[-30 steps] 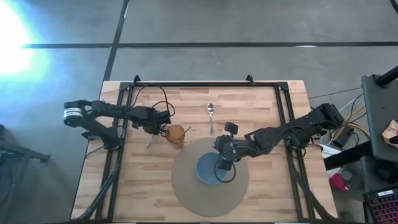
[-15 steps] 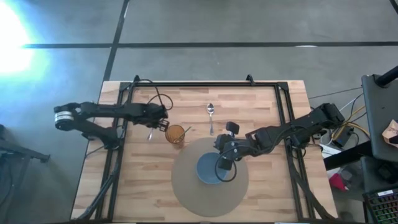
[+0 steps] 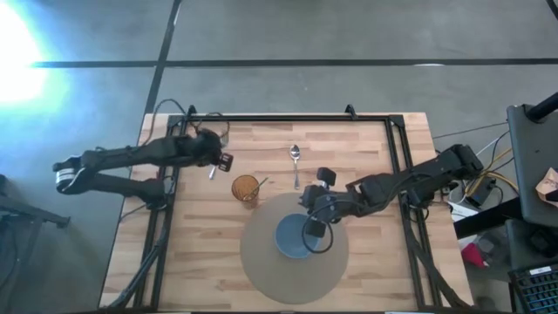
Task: Pick & Place Utensil
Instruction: Put the silver fork into the blue bowl
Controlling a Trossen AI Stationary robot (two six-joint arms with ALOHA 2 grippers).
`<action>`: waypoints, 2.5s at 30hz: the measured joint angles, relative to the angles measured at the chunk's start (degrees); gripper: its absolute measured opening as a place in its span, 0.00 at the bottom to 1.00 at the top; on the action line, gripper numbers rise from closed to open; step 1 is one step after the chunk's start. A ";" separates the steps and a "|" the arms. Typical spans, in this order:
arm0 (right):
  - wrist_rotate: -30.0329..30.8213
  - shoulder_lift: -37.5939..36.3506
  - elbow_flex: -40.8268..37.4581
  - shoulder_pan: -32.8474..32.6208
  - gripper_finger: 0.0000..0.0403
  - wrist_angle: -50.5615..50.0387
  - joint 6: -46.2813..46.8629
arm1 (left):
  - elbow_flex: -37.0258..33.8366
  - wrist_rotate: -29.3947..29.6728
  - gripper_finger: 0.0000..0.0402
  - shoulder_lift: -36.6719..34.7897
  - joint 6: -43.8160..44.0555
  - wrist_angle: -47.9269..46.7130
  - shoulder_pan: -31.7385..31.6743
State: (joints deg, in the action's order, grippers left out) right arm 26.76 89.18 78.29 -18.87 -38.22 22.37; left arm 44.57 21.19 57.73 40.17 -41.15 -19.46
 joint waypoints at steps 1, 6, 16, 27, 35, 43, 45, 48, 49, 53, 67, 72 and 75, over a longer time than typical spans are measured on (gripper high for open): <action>-0.06 -0.12 0.22 0.00 0.17 -0.48 0.02 | 0.64 0.51 0.02 -0.89 -0.69 0.00 0.02; -0.26 -1.14 0.34 -0.11 0.17 -0.61 0.17 | 3.60 2.71 0.02 -4.59 -3.96 0.69 0.02; -0.24 -2.94 0.32 -3.47 0.17 -2.89 0.19 | 7.38 1.50 0.01 -8.15 -9.53 9.65 0.04; 0.26 -2.94 0.19 -6.78 0.17 -7.08 0.20 | 8.01 -14.72 0.01 -8.12 -10.78 27.35 0.04; 0.39 -2.92 0.15 -6.75 0.17 -7.40 -0.13 | 7.87 -25.34 0.02 -7.41 -8.47 36.75 0.17; 0.29 -2.90 0.13 -6.73 0.17 -3.33 -0.50 | 7.74 -32.79 0.02 -4.50 -5.71 44.38 1.52; 0.24 -2.88 0.13 -6.73 0.17 -2.92 -0.52 | 7.72 -34.67 0.02 -3.57 -5.12 46.58 2.06; 0.25 -2.88 0.13 -6.73 0.17 -2.92 -2.33 | 7.70 -37.92 0.01 -1.97 -3.19 51.60 2.92; 0.25 -2.88 0.13 -6.73 0.17 -2.85 -3.52 | 7.70 -39.17 0.01 -1.38 -2.42 53.69 3.19; 0.31 -2.88 0.13 -6.73 0.17 0.45 -8.42 | 7.70 -44.48 0.02 0.72 1.56 62.30 4.09; 4.81 -2.86 0.13 -6.62 0.28 17.65 -40.52 | 7.69 -52.11 0.02 4.65 8.24 74.87 5.24; 9.85 -2.83 0.13 -6.23 0.37 22.37 -50.83 | 7.68 -52.28 0.02 5.86 8.35 75.08 5.31; 11.02 -2.83 0.15 -6.14 0.41 24.67 -58.28 | 7.67 -52.26 0.03 6.72 8.35 75.53 5.40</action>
State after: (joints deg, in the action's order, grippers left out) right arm 37.78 86.35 78.43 -25.02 -13.55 -35.91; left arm 52.24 -31.07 64.45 48.51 34.38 -14.06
